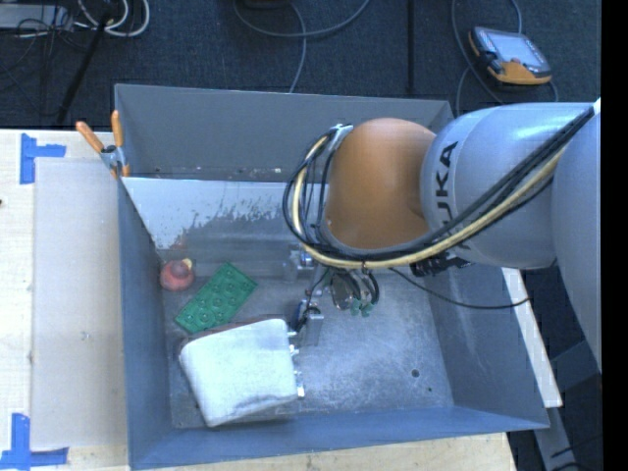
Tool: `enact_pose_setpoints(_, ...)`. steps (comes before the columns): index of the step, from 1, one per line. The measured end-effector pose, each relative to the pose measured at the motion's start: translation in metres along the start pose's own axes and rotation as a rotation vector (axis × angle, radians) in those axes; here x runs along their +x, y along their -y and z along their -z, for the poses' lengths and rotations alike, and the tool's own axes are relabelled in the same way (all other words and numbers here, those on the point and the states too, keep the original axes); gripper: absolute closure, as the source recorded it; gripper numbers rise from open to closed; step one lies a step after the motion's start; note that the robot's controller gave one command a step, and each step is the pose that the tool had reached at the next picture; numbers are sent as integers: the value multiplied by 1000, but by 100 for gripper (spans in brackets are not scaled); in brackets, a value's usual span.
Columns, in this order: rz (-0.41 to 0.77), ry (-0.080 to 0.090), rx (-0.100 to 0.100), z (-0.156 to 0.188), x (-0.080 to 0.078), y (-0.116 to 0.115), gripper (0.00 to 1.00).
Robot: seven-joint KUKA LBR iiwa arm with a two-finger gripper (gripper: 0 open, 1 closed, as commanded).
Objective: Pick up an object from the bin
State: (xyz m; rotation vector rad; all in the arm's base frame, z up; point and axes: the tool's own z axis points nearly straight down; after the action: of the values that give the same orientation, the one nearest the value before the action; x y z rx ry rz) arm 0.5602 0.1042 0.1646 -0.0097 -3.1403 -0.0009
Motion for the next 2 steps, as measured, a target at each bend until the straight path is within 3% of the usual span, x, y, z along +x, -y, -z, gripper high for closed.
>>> enact_pose_setpoints(1,488,-6,5,-93,1,-40,0)
enact_pose_setpoints(2,480,28,3,-85,-7,-41,100)
